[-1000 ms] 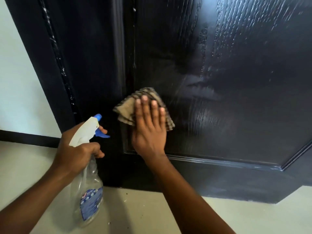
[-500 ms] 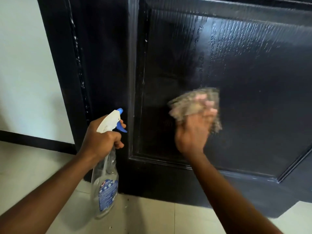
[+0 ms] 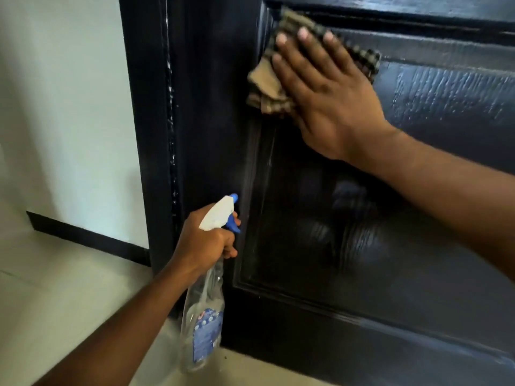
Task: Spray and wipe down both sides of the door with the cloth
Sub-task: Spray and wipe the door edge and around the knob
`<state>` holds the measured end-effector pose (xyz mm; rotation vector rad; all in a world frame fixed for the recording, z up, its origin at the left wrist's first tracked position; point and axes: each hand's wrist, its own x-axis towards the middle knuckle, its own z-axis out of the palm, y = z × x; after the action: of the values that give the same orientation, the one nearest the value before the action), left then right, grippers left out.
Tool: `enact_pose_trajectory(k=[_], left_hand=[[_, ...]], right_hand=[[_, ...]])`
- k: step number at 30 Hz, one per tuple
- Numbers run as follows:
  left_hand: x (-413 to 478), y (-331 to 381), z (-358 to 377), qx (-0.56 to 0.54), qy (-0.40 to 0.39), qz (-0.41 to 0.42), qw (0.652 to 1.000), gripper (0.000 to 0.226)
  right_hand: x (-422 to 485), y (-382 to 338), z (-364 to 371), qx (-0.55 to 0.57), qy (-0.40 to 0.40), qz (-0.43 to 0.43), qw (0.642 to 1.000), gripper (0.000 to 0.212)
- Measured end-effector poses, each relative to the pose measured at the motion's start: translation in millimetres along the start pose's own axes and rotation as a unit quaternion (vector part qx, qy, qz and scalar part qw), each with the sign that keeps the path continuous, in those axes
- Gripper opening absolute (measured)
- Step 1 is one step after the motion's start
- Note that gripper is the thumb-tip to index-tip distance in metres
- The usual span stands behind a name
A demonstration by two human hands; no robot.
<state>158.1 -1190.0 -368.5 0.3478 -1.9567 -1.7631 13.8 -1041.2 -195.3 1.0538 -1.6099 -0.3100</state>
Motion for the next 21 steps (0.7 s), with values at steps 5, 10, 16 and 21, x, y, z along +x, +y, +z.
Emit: enact_pose_trajectory(k=[5,10,16,21], left_hand=[[11,0,0,-0.014,0.005,0.015,1.000,0.041],[5,-7,-7,-0.014,0.029,0.009,0.999,0.042],[0,-13,-7,0.015,0.006,0.001,1.000,0.044],[7,-10,14,0.016,-0.008,0.013,1.000,0.036]], right_hand=[[-21,-33,13,0.019,0.027,0.036,0.999,0.063],[-165,-141,63,0.066,-0.140,-0.185,0.970,0.077],[-218,-149,78,0.039,-0.244,-0.361,0.899,0.059],[-108,-21,17,0.076,-0.050,-0.132,0.987,0.066]])
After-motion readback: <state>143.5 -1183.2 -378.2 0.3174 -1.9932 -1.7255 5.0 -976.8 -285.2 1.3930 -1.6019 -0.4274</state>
